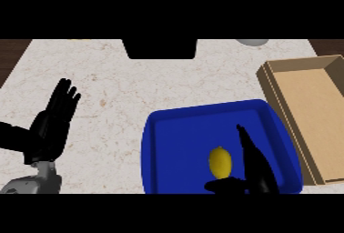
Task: Pick the lemon from the tray and place it in the cardboard box
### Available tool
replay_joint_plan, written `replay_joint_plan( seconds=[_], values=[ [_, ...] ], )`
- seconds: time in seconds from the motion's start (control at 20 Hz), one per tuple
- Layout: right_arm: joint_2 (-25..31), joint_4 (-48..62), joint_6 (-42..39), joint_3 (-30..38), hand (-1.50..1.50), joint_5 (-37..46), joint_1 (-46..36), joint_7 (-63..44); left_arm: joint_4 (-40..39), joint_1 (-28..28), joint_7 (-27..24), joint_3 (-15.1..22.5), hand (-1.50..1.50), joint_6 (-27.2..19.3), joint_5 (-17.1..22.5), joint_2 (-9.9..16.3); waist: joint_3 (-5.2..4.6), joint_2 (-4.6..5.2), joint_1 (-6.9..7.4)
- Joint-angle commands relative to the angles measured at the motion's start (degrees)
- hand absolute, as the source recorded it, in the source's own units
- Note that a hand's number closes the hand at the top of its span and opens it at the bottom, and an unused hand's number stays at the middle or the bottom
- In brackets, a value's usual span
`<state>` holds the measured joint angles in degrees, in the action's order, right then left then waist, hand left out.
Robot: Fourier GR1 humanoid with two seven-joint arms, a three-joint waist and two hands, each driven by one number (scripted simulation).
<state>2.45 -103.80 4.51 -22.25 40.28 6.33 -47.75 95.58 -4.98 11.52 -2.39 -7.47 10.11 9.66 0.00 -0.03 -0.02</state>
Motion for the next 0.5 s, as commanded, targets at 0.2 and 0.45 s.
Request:
replay_joint_plan(
  seconds=[0.2, 0.45],
  values=[
    [-2.4, 4.8, 3.1, -2.9, -1.50, 2.6, 0.9, 1.0, -2.2, -2.0, -0.1, -0.8, 0.00, -0.1, -2.0, -1.8, 0.00, 0.02, -0.07],
    [-0.7, 7.2, 3.7, 0.2, -1.50, -0.1, 1.7, 7.2, -2.5, -1.6, -1.2, 0.6, 0.00, -0.9, -4.7, -3.4, 0.00, 0.02, -0.08]
  ],
)
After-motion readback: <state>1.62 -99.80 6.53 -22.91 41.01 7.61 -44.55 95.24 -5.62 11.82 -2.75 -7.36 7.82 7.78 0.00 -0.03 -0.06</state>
